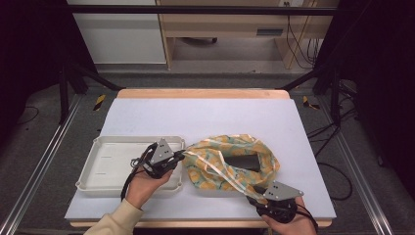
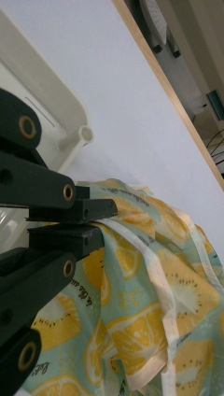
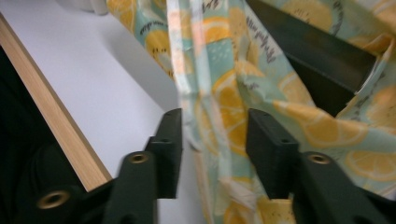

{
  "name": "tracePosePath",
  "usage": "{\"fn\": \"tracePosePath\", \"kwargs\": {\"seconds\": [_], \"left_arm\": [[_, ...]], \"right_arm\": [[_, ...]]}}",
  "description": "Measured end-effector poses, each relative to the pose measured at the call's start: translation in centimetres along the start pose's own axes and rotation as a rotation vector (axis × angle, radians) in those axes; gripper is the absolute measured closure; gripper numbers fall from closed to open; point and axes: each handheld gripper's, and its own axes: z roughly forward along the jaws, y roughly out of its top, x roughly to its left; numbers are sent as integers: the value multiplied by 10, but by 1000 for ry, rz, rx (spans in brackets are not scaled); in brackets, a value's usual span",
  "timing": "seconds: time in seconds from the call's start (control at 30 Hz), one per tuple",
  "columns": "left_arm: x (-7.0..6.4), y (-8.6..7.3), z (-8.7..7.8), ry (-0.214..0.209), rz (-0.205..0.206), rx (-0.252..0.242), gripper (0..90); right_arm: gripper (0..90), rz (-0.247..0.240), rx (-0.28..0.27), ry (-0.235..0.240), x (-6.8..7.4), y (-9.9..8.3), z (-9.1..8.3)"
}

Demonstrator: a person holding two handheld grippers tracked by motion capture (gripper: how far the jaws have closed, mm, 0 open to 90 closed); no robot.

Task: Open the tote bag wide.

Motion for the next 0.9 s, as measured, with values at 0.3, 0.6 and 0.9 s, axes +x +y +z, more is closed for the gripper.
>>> {"fn": "tracePosePath", "kwargs": {"seconds": [0.3, 0.6, 0.9], "left_arm": [[0, 1, 0, 0, 3, -2, 881], [-1, 3, -1, -7, 12, -7, 883], [0, 5, -4, -15, 19, -15, 883]], "right_arm": [[378, 7, -56, -4, 1, 23, -9], [366, -9, -95, 20, 0, 61, 3], [495, 15, -88, 33, -6, 99, 41]]}}
